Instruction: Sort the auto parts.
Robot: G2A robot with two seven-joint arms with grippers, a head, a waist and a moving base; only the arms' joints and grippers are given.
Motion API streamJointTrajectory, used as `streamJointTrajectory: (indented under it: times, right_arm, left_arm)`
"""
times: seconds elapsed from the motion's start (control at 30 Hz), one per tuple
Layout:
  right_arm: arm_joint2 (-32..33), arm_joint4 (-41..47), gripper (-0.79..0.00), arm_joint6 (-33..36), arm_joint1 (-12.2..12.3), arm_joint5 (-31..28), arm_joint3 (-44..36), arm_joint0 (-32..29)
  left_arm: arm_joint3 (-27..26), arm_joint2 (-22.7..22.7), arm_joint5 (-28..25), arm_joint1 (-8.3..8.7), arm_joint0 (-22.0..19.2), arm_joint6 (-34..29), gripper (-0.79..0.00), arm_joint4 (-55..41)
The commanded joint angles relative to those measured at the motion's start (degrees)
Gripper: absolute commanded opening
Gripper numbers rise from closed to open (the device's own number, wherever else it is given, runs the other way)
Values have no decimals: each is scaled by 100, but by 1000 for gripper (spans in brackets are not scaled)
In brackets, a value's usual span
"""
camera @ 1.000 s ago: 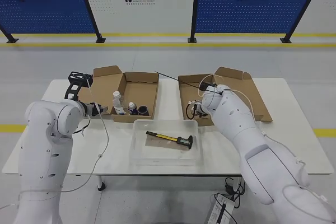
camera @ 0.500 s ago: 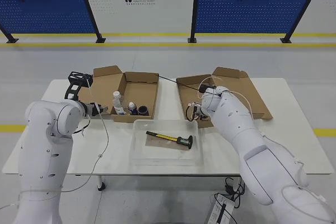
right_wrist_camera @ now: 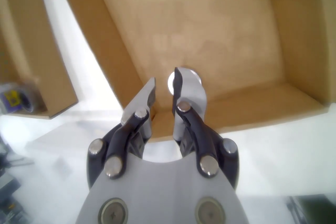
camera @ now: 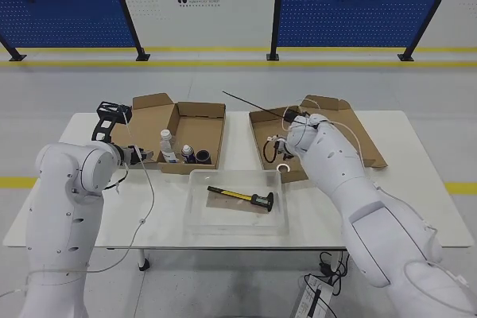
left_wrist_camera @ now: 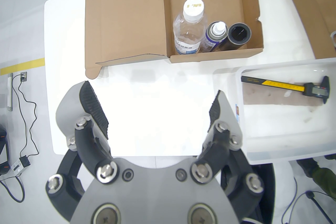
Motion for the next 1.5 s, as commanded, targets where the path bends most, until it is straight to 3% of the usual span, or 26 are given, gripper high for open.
streamJointTrajectory:
  times: [0.0,0.2,0.37,0.67,0.7,0.73,0.83,0.87,0.9,1.2,1.47]
  right_arm:
    - [-1,-36,-640,-61,12,-67,-138,16]
    - [-77,-365,-570,-94,78,-179,-898,-54]
    - [-28,-692,-539,271,255,-181,-1952,-365]
    - [722,-1688,-419,1703,877,230,-5256,-1799]
    - [826,-1801,-394,1888,940,205,-5651,-1995]
    - [926,-1916,-292,2054,998,182,-5996,-2181]
    - [1170,-2069,-139,2517,1124,17,-6807,-2653]
    - [1204,-2109,-22,2673,1156,-93,-6996,-2779]
    - [1237,-2157,0,2800,1185,-190,-7155,-2887]
    - [1208,-2121,0,3345,1326,-1266,-7899,-3501]
    - [859,-1951,0,3687,1373,-2326,-7850,-3493]
  left_arm:
    - [0,0,0,0,0,0,0,0]
    - [0,0,0,0,0,0,0,0]
    - [0,0,0,0,0,0,0,0]
    - [0,0,0,0,0,0,0,0]
    - [0,0,0,0,0,0,0,0]
    - [0,0,0,0,0,0,0,0]
    - [0,0,0,0,0,0,0,0]
    - [0,0,0,0,0,0,0,0]
    - [0,0,0,0,0,0,0,0]
    - [0,0,0,0,0,0,0,0]
    - [0,0,0,0,0,0,0,0]
